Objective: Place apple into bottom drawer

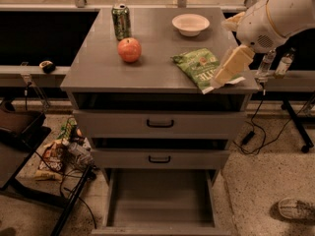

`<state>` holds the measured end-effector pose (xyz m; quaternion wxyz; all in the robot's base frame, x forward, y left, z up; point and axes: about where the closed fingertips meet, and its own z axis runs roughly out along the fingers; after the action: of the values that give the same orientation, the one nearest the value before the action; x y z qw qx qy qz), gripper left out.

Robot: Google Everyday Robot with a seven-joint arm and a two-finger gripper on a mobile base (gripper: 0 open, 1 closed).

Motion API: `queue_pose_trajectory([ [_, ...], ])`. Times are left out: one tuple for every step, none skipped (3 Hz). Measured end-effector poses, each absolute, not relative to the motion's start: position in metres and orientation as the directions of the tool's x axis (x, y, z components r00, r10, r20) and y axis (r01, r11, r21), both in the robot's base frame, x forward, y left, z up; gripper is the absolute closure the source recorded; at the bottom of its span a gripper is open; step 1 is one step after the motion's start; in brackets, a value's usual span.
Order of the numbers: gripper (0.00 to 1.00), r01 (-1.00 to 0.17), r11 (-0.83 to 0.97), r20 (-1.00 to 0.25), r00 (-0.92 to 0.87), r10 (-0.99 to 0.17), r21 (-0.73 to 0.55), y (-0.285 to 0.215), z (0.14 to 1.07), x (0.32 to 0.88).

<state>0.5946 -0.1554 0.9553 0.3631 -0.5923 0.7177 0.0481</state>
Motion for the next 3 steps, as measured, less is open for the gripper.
queue_pose_trajectory([
  [0.0, -0.878, 0.305, -0.589, -0.033, -0.808, -0.369, -0.155, 0.954, 0.601],
  [0.0, -0.848, 0.35, -0.655, -0.005, -0.756, -0.398, -0.149, 0.949, 0.641],
  [0.0, -0.791, 0.468, -0.789, 0.03, -0.613, -0.394, -0.132, 0.942, 0.712],
])
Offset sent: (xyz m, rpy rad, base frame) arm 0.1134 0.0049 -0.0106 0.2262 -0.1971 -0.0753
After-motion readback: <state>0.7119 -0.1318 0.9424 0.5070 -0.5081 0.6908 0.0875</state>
